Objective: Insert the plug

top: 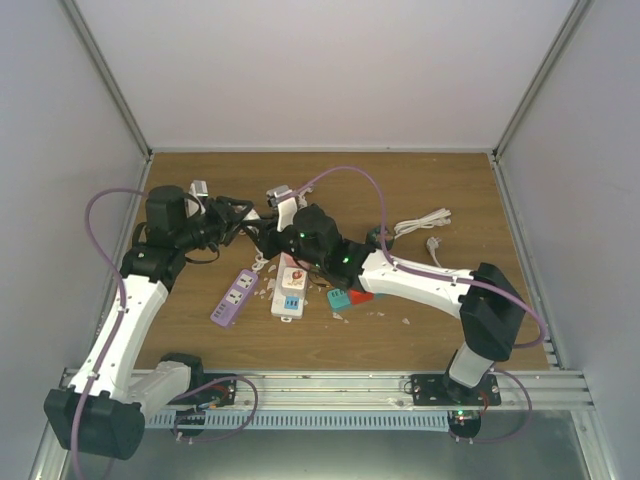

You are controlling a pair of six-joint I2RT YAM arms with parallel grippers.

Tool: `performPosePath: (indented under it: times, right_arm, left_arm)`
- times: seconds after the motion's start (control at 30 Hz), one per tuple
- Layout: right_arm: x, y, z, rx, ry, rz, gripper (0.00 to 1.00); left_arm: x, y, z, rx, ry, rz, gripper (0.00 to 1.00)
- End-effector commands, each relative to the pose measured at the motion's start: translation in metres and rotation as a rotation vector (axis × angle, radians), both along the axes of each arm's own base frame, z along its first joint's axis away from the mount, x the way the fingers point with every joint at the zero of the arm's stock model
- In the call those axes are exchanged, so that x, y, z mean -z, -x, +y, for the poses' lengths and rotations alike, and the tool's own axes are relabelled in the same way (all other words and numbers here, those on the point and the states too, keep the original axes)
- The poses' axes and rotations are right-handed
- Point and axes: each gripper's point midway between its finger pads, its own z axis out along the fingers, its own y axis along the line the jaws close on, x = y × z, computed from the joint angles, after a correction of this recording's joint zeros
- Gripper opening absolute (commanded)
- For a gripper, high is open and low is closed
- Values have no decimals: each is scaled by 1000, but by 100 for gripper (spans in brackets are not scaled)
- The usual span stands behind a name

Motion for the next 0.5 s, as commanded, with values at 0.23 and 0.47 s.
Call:
performPosePath:
  times: [0.23, 0.47]
  right_arm:
    - [-39, 20, -28, -285, -134, -33, 9]
    - [-65, 45, -50, -495, -208, 15, 11]
  left_arm:
    - [-47, 5, -15, 233, -191, -374, 84]
    - [-70, 31, -43, 479, -105, -534, 85]
